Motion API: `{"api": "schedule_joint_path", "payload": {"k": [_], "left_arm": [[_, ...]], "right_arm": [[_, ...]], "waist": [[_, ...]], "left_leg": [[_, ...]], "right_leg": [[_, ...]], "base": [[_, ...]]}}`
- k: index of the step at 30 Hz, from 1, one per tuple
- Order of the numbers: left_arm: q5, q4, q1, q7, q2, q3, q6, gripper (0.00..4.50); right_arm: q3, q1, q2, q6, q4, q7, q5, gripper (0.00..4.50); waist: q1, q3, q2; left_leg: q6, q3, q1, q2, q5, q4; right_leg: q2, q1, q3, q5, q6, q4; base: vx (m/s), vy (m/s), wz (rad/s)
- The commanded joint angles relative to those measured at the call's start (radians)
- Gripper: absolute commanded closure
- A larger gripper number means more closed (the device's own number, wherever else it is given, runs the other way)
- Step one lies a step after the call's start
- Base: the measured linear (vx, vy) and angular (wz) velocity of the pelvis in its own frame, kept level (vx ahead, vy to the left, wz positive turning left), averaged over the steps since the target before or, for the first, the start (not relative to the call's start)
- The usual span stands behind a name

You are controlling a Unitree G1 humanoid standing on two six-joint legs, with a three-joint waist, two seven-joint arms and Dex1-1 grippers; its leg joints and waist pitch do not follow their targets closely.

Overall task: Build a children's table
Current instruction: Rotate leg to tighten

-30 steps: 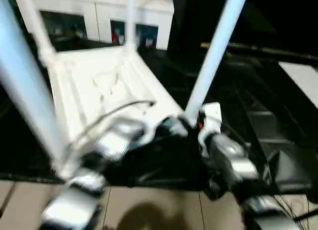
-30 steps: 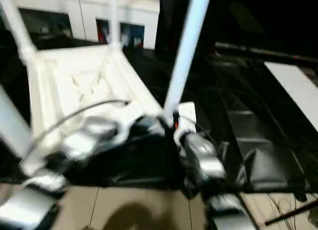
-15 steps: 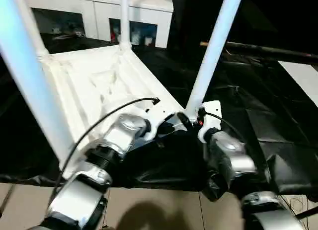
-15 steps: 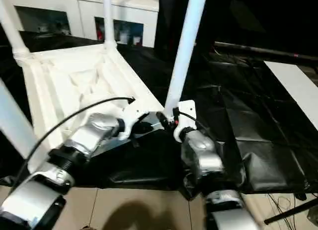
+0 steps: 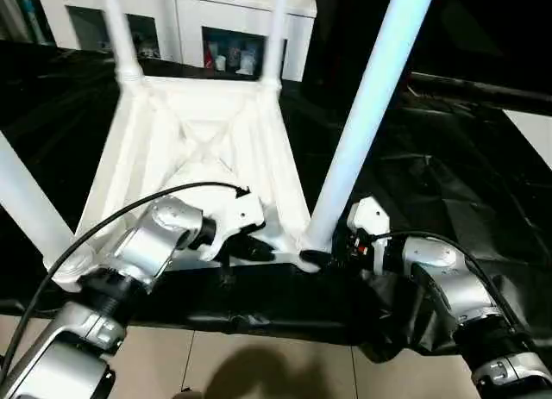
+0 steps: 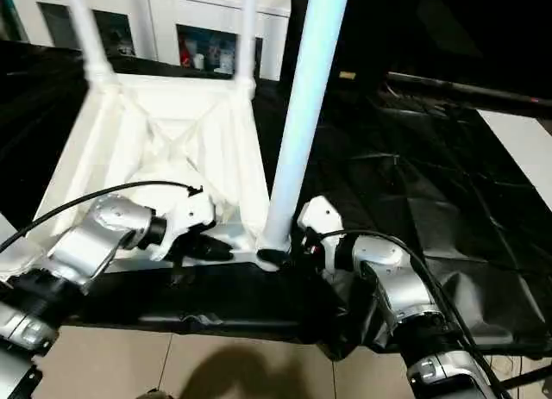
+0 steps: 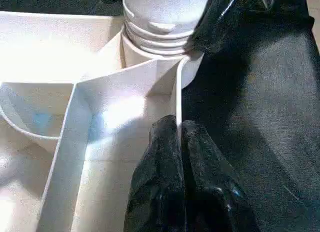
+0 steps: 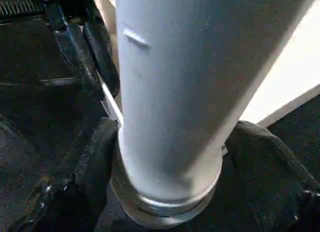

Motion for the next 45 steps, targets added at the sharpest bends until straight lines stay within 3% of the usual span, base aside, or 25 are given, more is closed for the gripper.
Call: {"api": "schedule_joint_path", "payload": {"k": [1,2,3,4,13,14,17,21,25,35,42,45], "left_arm": [[0.052,0.050,0.042,0.011,-0.003,-0.059,0.022,4.50],[0.048,0.067,0.033,0.032,-0.017,-0.041,0.037,4.50],[0.048,0.067,0.033,0.032,-0.017,-0.041,0.037,4.06],[0.042,0.065,0.028,0.046,-0.020,-0.036,0.042,3.95],[0.041,0.088,0.017,0.073,-0.026,-0.020,0.007,3.92],[0.040,0.089,0.018,0.070,-0.026,-0.018,0.008,4.10],[0.034,0.088,0.019,0.066,-0.026,-0.015,0.011,4.10],[0.024,0.077,0.025,0.043,-0.019,-0.021,0.025,4.49],[0.022,0.072,0.028,0.034,-0.017,-0.023,0.026,4.49],[0.024,0.068,0.031,0.027,-0.019,-0.021,0.030,4.50],[0.024,0.065,0.037,0.023,-0.017,-0.025,0.032,4.50],[0.016,0.066,0.042,0.038,-0.029,-0.015,0.038,4.50]], "right_arm": [[-0.007,0.011,-0.026,0.006,-0.018,-0.006,-0.006,0.88],[-0.003,0.011,-0.023,0.005,-0.020,-0.004,-0.013,0.88],[-0.003,0.011,-0.023,0.005,-0.020,-0.004,-0.013,0.83],[-0.001,0.013,-0.020,0.008,-0.026,0.005,-0.015,0.83],[0.001,0.009,-0.014,0.009,-0.029,0.012,-0.014,0.83],[0.000,0.008,-0.012,0.008,-0.026,0.012,-0.014,0.83],[0.000,0.005,-0.009,0.005,-0.020,0.011,-0.016,0.83],[-0.001,-0.004,0.000,0.003,-0.004,0.003,-0.021,0.83],[-0.011,-0.021,0.013,0.007,0.030,0.002,-0.011,0.83],[-0.027,-0.031,0.025,0.019,0.053,0.030,0.014,1.76],[-0.025,-0.027,0.021,0.010,0.063,0.038,0.014,1.84],[-0.037,-0.018,0.033,0.010,0.063,0.005,0.014,1.85]], "waist": [[-0.001,-0.054,0.011],[0.000,-0.053,0.010],[0.000,-0.053,0.010],[0.001,-0.052,0.011],[0.002,-0.049,0.010],[0.001,-0.050,0.009],[0.001,-0.052,0.009],[0.001,-0.053,0.010],[0.001,-0.054,0.010],[0.002,-0.058,0.009],[0.002,-0.060,0.013],[0.001,-0.061,0.011]], "left_leg": [[0.014,0.003,0.011,0.023,-0.254,-0.068],[0.011,0.004,0.013,0.023,-0.261,-0.067],[0.011,0.004,0.013,0.023,-0.261,-0.067],[0.008,0.004,0.016,0.023,-0.274,-0.068],[-0.003,-0.001,0.014,0.023,-0.327,-0.071],[-0.006,-0.003,0.011,0.023,-0.326,-0.072],[-0.005,-0.003,0.011,0.023,-0.314,-0.071],[0.000,-0.001,0.011,0.022,-0.296,-0.070],[0.001,0.000,0.011,0.023,-0.280,-0.069],[0.008,0.002,0.011,0.022,-0.243,-0.065],[0.009,0.002,0.011,0.021,-0.232,-0.063],[0.011,0.003,0.012,0.021,-0.228,-0.062]], "right_leg": [[-0.041,0.042,0.034,-0.164,-0.221,-0.057],[-0.042,0.040,0.034,-0.183,-0.214,-0.059],[-0.042,0.040,0.034,-0.183,-0.214,-0.059],[-0.042,0.037,0.035,-0.210,-0.207,-0.063],[-0.045,0.032,0.035,-0.334,-0.163,-0.076],[-0.045,0.034,0.034,-0.335,-0.162,-0.075],[-0.044,0.034,0.034,-0.307,-0.169,-0.071],[-0.044,0.035,0.034,-0.272,-0.182,-0.068],[-0.044,0.036,0.034,-0.247,-0.191,-0.064],[-0.044,0.042,0.033,-0.201,-0.204,-0.057],[-0.042,0.043,0.033,-0.172,-0.213,-0.054],[-0.041,0.044,0.033,-0.164,-0.217,-0.053]], "base": [[0.000,0.000,0.00],[0.000,0.000,0.00],[0.000,0.000,0.00],[0.000,0.000,0.00],[0.000,0.000,0.00],[0.000,0.000,0.00],[0.000,0.000,0.00],[0.000,0.000,0.00],[0.000,0.000,0.00],[0.000,0.000,0.00],[0.000,0.000,0.00],[0.000,0.000,0.00]]}}
